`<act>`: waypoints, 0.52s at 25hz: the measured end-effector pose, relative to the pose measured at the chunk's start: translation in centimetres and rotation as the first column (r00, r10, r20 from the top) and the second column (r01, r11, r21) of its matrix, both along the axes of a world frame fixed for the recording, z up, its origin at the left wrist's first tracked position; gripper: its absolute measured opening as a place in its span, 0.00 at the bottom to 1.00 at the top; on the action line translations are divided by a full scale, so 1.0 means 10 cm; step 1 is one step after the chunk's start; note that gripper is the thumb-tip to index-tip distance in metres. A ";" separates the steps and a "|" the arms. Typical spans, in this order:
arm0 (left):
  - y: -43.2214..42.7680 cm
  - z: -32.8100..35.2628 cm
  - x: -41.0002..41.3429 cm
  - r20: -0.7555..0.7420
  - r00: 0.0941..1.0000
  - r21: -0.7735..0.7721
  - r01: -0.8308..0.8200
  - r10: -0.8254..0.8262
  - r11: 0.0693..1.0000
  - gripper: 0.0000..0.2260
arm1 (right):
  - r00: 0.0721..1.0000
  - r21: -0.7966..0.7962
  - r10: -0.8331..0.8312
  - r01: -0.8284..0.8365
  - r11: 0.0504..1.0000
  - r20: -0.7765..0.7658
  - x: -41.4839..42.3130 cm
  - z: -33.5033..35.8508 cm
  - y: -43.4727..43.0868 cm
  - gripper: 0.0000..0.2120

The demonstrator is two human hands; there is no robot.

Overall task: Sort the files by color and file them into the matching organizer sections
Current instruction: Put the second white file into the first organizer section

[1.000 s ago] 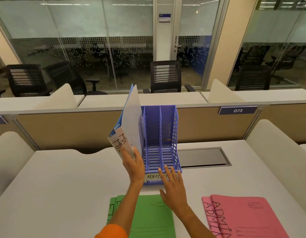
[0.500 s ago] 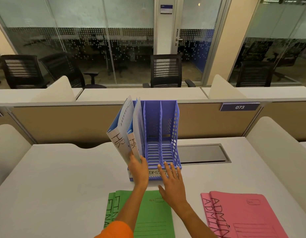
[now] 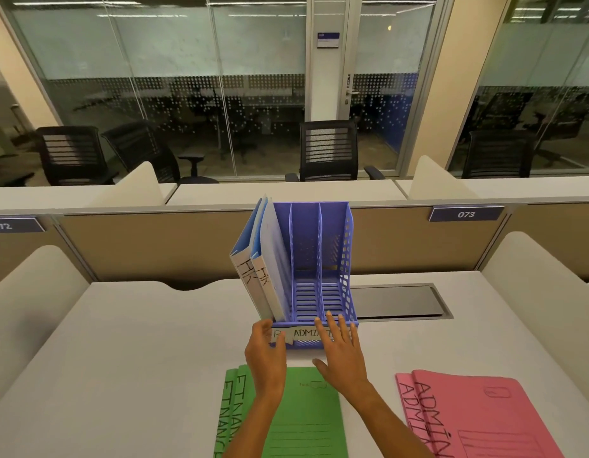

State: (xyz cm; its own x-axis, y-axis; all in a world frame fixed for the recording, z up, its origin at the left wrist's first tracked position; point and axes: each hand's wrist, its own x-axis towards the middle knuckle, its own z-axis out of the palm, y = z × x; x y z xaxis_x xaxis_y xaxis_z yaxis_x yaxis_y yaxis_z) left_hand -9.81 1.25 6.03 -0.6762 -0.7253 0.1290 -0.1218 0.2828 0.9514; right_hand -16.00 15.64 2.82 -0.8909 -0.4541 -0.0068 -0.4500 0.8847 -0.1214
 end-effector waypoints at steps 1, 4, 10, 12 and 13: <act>0.01 -0.02 0.10 0.003 1.000 -0.016 0.018 -0.018 1.000 0.15 | 1.000 -0.006 0.004 -0.004 1.000 -0.007 0.02 0.03 0.00 0.43; 0.00 -0.09 0.35 0.099 0.993 -0.158 0.083 -0.068 0.984 0.14 | 1.000 -0.049 0.003 -0.004 0.999 -0.017 0.14 0.10 0.01 0.42; -0.06 -0.25 0.89 0.493 0.868 -0.449 0.320 -0.067 0.834 0.26 | 1.000 -0.086 -0.012 0.010 0.996 -0.028 0.66 0.14 0.18 0.40; 0.01 -0.34 1.09 0.540 0.837 -0.464 0.382 -0.087 0.799 0.25 | 1.000 -0.100 -0.026 0.025 0.995 -0.008 0.84 0.10 0.27 0.40; 0.06 -0.38 1.20 0.560 0.823 -0.461 0.405 -0.095 0.790 0.25 | 0.999 -0.098 -0.035 0.036 0.995 0.005 0.94 0.07 0.31 0.40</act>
State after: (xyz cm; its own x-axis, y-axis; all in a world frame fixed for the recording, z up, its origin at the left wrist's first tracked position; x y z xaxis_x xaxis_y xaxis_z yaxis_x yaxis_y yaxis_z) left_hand 2.16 1.85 2.24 -0.9017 -0.4301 0.0449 -0.3644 0.8116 0.4567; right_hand -6.60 18.72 3.56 -0.9066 -0.4206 0.0335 -0.4179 0.8839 -0.2099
